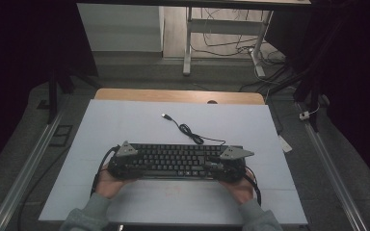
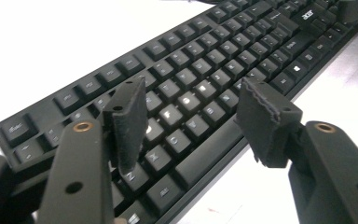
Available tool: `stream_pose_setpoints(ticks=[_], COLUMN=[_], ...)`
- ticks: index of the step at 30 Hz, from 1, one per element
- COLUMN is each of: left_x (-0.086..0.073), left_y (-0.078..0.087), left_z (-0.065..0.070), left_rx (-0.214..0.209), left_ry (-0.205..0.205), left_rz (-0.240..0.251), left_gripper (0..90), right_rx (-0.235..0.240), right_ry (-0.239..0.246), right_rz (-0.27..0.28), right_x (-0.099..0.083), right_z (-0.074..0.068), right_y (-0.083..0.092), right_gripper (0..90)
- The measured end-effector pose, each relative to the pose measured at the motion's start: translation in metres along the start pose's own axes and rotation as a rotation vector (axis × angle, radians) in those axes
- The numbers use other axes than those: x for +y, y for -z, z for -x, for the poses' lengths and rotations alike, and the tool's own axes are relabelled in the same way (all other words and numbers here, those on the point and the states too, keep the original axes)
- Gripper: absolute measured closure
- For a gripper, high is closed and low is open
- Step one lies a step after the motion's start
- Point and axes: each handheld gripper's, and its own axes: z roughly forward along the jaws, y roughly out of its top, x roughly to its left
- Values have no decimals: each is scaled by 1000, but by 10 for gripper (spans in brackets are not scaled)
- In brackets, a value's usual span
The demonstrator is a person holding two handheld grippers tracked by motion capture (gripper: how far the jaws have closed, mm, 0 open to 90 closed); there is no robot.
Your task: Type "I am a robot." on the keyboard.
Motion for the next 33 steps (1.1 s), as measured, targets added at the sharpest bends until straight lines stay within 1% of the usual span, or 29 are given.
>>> stream_pose_setpoints(ticks=[1, 3, 10, 14, 26, 29, 30, 32, 33], left_x=[-1, -2, -5, -6, -6, -7, -7, -7, -7], left_y=[1, 2, 2, 4, 2, 1, 1, 0, -1], left_z=[-1, -1, -4, -6, -4, -4, -4, -4, -4], left_rx=[0, 2, 9, 14, 19, 18, 18, 19, 19], left_ry=[3, 4, -1, 7, -2, -2, -2, -3, -2], left_rz=[1, -1, -8, -3, -12, -16, -18, -23, -24], left_gripper=[406, 395, 375, 372, 366, 365, 365, 364, 364], right_rx=[-4, 3, 4, 3, -3, 7, 8, 12, 9], right_ry=[0, -1, 0, 1, 5, 0, 4, 1, 1], right_rz=[1, 4, 10, 6, 9, 24, 16, 20, 13], right_x=[0, 0, 0, 0, 2, 5, 7, 12, 15], right_z=[0, 0, 0, 0, 0, -1, -1, -2, -4], right_y=[0, 0, 0, 0, 1, -2, -2, -8, -11], right_gripper=[565, 565, 565, 565, 565, 565, 566, 567, 568])
